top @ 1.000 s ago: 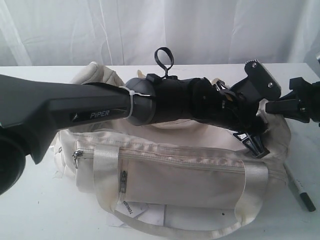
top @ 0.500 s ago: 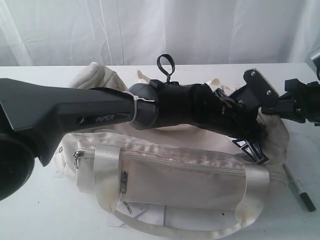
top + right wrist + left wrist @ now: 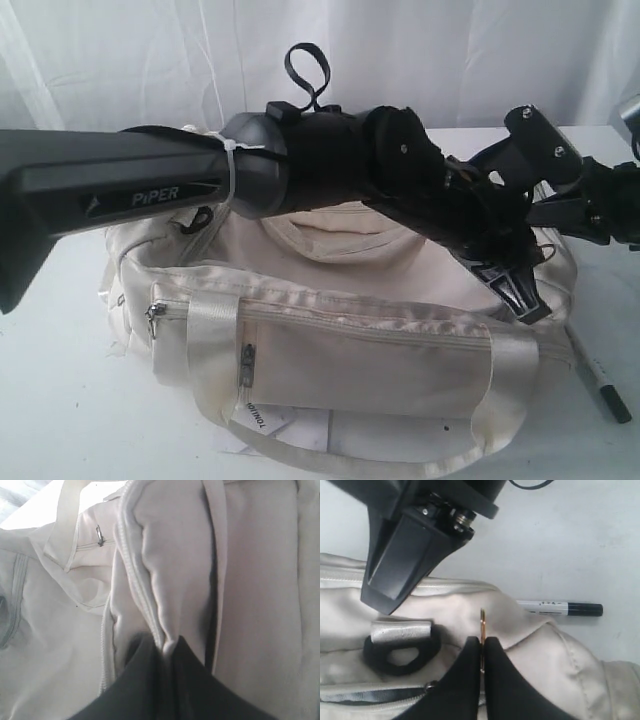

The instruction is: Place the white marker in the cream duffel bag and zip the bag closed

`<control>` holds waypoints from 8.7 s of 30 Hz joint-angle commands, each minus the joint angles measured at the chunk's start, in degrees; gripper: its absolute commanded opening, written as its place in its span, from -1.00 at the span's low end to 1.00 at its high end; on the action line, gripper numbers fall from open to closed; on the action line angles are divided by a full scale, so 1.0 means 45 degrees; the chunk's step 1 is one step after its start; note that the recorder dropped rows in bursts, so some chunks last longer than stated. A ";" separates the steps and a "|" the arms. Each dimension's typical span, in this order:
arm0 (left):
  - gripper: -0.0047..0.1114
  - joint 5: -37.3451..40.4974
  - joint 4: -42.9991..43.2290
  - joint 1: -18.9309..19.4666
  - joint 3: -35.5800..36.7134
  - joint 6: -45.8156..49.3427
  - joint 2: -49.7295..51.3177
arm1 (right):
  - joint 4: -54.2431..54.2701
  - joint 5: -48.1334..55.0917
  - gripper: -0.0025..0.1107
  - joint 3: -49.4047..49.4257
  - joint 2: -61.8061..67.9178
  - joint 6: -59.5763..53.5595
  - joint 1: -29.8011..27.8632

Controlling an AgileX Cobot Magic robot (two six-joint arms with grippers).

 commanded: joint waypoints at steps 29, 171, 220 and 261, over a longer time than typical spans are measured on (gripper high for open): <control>-0.92 0.7986 -0.0014 -0.0864 0.0069 -0.0344 -0.3144 | 0.0993 -0.0895 -0.96 -0.0475 0.0717 -0.0002 0.0027; -0.92 0.3741 0.0577 -0.0864 0.5322 -0.0254 -0.6647 | -0.9690 -0.0108 -0.96 0.0012 -0.4483 1.0072 0.5611; -0.92 0.9944 1.1280 0.0654 0.7946 -0.8146 -1.0914 | -1.2028 -0.1204 -0.96 -0.1315 -0.4456 1.0293 0.3918; -0.92 0.5480 1.1592 0.5997 1.1224 -0.8534 -1.2498 | -1.0321 -0.1028 -0.89 -0.1315 -0.4480 0.8814 0.3889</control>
